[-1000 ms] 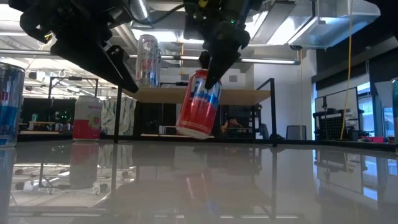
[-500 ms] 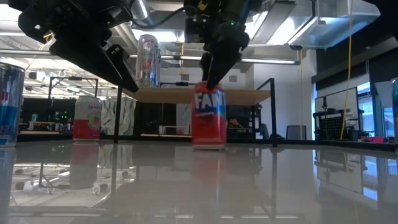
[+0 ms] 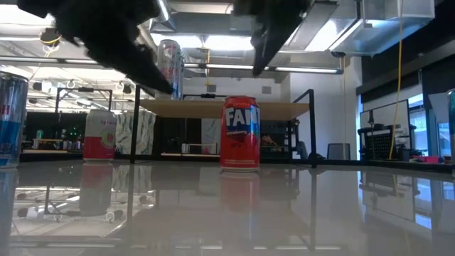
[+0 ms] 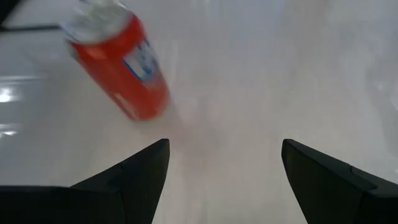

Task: Place canned beverage on shelf
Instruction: Put the right orange soda can on the shelf

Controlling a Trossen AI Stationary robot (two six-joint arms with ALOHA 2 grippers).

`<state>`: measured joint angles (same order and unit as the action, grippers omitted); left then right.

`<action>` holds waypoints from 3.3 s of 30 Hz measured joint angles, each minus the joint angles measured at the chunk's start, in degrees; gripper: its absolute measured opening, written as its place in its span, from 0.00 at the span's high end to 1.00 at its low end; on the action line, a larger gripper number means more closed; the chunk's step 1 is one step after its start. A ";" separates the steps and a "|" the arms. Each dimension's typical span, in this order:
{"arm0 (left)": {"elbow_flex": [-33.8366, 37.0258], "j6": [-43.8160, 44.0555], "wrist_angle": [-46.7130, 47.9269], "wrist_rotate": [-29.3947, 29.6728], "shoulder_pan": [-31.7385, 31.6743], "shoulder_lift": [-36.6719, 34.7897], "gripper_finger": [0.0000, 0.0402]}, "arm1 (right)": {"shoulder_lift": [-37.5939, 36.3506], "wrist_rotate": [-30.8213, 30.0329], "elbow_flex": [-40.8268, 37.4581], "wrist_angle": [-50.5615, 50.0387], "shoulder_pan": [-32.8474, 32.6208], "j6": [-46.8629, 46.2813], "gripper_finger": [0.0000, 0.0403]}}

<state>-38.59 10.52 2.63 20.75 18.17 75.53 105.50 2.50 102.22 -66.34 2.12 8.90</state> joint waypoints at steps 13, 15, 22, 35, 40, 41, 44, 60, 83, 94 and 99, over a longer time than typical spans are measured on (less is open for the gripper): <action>-5.31 -5.68 -6.44 -9.05 -12.31 0.28 0.25 | -32.26 -3.77 -39.93 29.48 0.14 -2.17 0.05; -8.09 -6.72 -4.29 -11.90 -14.52 0.31 0.25 | -36.63 -4.07 -45.48 35.44 0.14 -0.47 0.05; -19.39 -7.23 7.20 -19.06 -20.92 4.76 0.25 | -46.19 -6.02 -54.15 47.21 0.14 7.60 0.05; -42.52 -7.71 29.01 -18.32 -21.66 22.64 0.25 | -46.77 -1.42 -57.73 50.49 0.14 13.46 0.05; -45.16 -7.71 33.81 -18.28 -21.66 26.97 0.25 | -46.97 -1.40 -61.49 49.73 0.14 11.01 0.05; -45.16 -7.73 34.26 -18.03 -21.64 27.41 0.25 | -47.04 -1.42 -61.61 49.87 0.14 10.98 0.05; -45.17 -9.19 34.34 -15.76 -21.66 27.44 0.25 | -47.06 -1.40 -61.64 50.05 0.14 10.88 0.05; -44.84 -11.67 31.89 -17.27 -21.92 29.25 0.25 | -47.04 -1.40 -61.64 52.82 0.14 7.07 0.05; -44.87 -12.29 30.94 -20.12 -22.22 32.72 0.25 | -44.53 -1.40 -61.66 54.50 0.12 4.81 0.05; -45.00 -12.17 31.44 -18.83 -21.55 32.72 0.25 | -44.16 -1.40 -61.66 56.08 0.12 4.83 0.05; -45.00 -11.05 31.51 -18.85 -21.84 32.72 0.25 | -44.11 -1.40 -61.66 56.07 0.12 4.83 0.05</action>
<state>-83.59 -0.52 34.14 1.90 -3.66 108.25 61.39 1.10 40.56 -10.27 2.24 13.73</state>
